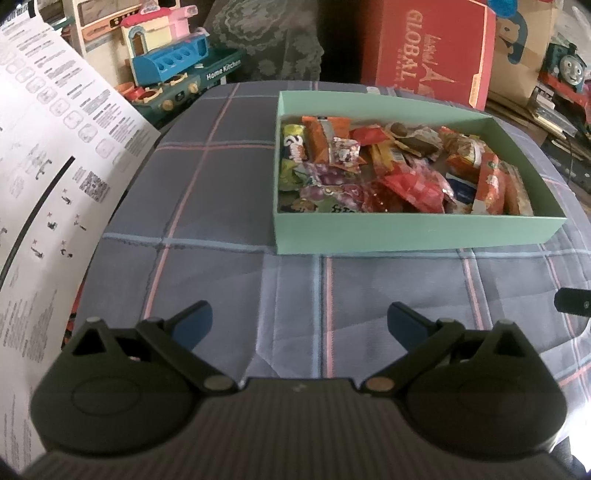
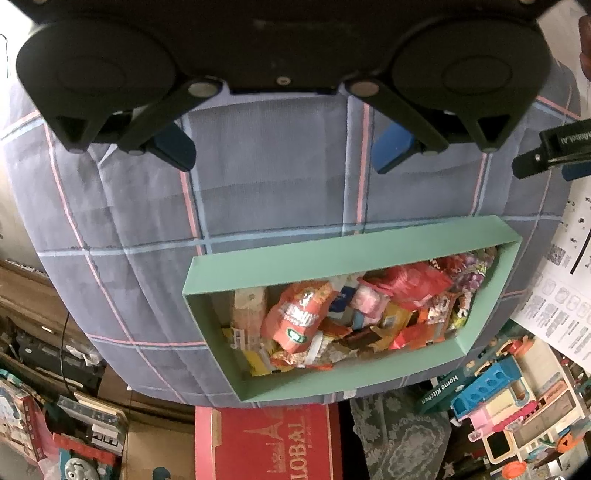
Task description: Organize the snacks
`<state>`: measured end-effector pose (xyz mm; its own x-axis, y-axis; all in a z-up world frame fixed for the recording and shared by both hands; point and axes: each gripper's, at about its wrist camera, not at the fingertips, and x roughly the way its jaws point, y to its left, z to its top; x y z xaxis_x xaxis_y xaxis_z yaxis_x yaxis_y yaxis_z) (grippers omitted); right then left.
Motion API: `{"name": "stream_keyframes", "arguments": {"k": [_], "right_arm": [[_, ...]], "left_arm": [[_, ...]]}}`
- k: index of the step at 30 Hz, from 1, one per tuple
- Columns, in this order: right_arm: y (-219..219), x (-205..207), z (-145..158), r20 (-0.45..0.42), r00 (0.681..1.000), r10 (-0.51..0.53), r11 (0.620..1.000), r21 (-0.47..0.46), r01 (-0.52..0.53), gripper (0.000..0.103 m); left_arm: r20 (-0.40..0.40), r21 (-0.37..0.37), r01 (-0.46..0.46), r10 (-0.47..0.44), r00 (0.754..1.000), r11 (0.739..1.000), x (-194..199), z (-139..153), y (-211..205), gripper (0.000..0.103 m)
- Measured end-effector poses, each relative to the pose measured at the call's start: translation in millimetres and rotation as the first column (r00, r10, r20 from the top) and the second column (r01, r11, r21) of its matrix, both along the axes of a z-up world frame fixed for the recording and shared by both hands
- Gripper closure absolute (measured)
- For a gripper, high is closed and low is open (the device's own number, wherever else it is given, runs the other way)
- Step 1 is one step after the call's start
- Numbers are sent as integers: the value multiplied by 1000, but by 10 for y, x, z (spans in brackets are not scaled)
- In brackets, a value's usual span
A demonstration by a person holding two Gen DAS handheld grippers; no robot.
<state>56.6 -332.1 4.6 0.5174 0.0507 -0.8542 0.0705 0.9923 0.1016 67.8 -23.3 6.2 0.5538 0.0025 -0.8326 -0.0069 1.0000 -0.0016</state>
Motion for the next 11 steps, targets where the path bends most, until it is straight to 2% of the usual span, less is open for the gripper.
{"name": "stream_keyframes", "arguments": {"k": [11], "right_arm": [[26,31,61,16,1000,1,1000,-10,-1,0]], "left_arm": [[15,35,32,-32,999,999,27,54,-73,0]]}}
